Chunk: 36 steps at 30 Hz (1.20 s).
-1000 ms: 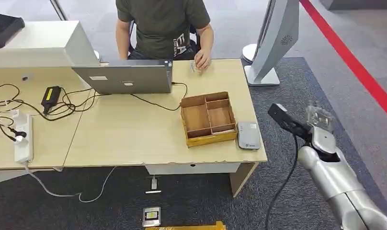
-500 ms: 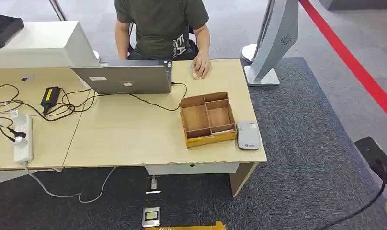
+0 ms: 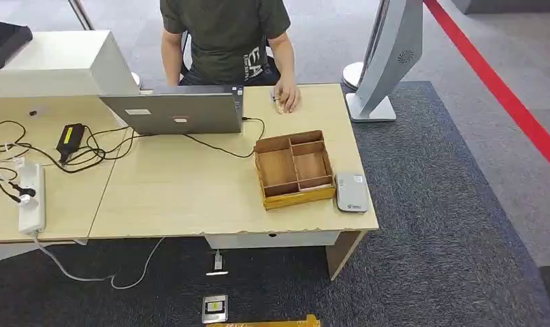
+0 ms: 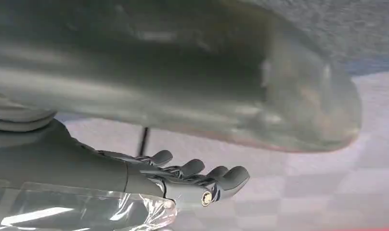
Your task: Pass the card to the sensor for recognition and then transmit it.
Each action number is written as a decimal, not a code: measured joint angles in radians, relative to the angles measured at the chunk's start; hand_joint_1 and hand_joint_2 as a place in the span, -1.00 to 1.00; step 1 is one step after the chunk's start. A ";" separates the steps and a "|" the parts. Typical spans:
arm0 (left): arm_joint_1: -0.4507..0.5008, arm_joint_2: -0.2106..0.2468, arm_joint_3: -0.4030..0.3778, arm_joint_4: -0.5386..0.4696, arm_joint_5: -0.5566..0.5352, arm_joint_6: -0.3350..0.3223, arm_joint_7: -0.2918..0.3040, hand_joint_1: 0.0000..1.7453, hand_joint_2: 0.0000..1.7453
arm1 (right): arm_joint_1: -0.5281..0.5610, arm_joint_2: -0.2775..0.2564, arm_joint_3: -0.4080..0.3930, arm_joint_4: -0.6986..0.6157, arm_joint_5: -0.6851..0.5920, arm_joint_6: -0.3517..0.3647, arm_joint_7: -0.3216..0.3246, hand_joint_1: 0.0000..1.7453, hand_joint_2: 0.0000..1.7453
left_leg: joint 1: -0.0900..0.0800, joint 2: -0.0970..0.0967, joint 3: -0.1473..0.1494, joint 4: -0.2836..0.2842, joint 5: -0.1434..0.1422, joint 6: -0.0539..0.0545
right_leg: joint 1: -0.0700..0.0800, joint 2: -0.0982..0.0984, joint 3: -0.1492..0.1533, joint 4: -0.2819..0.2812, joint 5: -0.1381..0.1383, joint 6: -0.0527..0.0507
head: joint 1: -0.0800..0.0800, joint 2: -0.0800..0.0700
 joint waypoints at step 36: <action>0.002 -0.009 0.101 0.000 0.089 0.027 -0.073 -1.00 -1.00 | -0.060 0.525 -0.060 0.392 0.005 -0.083 -0.049 -1.00 -1.00 | 0.003 0.000 0.000 -0.001 0.001 -0.003 | 0.002 0.000 0.000 0.003 -0.001 -0.003 | -0.002 0.000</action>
